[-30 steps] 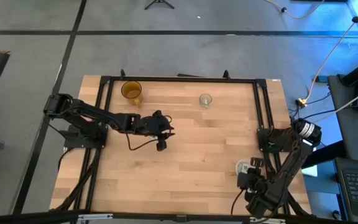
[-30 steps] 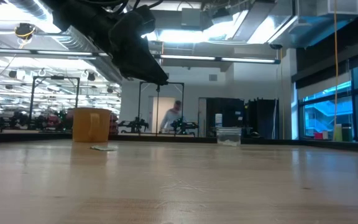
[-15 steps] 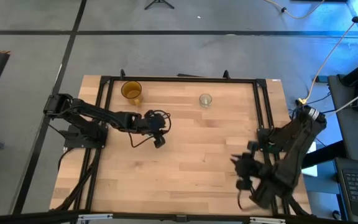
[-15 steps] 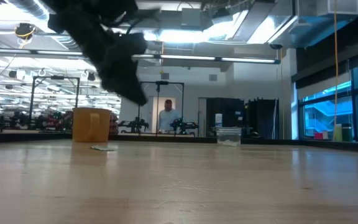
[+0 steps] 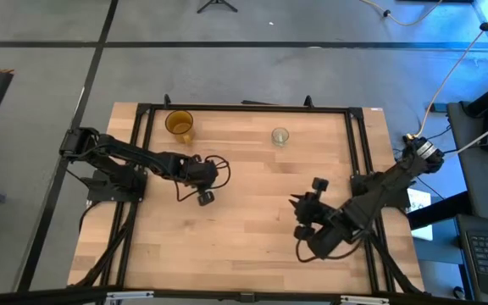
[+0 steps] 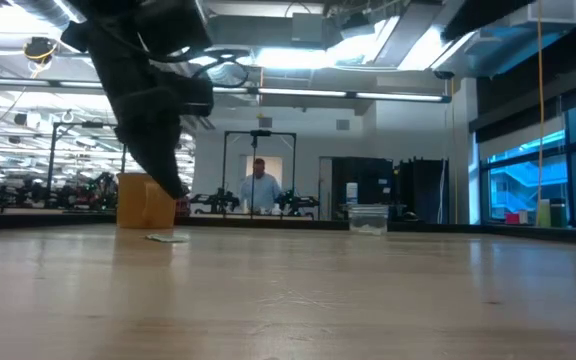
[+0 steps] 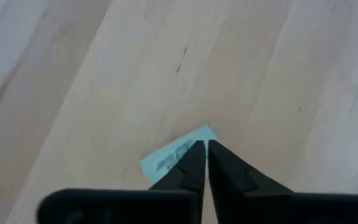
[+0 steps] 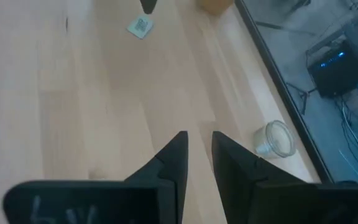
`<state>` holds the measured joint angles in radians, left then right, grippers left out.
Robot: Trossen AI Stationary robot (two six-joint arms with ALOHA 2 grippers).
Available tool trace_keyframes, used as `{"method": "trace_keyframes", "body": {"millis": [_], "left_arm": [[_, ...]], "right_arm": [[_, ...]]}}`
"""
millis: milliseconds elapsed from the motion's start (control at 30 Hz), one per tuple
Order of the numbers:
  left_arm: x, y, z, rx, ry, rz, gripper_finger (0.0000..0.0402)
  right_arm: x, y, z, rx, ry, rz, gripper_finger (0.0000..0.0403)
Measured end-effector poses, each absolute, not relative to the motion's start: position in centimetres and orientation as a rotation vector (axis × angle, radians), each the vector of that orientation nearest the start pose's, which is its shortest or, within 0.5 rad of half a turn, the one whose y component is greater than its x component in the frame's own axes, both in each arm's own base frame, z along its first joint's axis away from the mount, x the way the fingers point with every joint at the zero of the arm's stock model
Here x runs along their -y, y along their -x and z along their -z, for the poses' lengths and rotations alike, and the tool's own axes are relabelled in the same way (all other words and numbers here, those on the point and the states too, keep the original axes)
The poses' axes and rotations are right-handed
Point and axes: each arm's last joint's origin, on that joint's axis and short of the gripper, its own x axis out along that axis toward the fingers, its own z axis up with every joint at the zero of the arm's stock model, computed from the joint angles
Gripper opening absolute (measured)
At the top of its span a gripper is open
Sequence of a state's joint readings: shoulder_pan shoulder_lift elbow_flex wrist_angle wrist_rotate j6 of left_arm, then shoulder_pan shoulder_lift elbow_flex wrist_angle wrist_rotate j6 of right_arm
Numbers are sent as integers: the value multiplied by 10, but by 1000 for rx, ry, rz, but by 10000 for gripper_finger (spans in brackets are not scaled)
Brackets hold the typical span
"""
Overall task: Pick and place Stevia / Truvia into bins
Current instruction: Put the stevia packet into the transparent container
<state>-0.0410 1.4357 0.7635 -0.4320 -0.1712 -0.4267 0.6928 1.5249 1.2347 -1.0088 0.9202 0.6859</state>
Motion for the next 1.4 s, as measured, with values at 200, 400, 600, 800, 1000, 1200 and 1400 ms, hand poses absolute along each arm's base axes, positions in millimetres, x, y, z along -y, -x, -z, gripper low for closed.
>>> {"method": "trace_keyframes", "body": {"millis": [200,400,600,800,1000,1200,1400], "left_arm": [[4,-250,-169,-1119,268,-376,3],[1,-247,-162,-1140,284,-387,2],[1,-255,-152,-1135,286,-384,2],[3,-262,-130,-1212,306,-354,1],[4,-268,-123,-1195,321,-334,2],[5,-276,-125,-1117,355,-284,2],[16,-280,-127,-1079,360,-214,2]], "right_arm": [[-141,-251,-250,-810,199,475,76],[-133,-272,-239,-793,139,301,76],[-126,-286,-241,-728,136,236,76],[-123,-289,-242,-719,182,222,76],[-123,-289,-242,-719,185,220,76],[-123,-290,-242,-714,186,218,76],[-123,-290,-243,-714,228,201,76]]}}
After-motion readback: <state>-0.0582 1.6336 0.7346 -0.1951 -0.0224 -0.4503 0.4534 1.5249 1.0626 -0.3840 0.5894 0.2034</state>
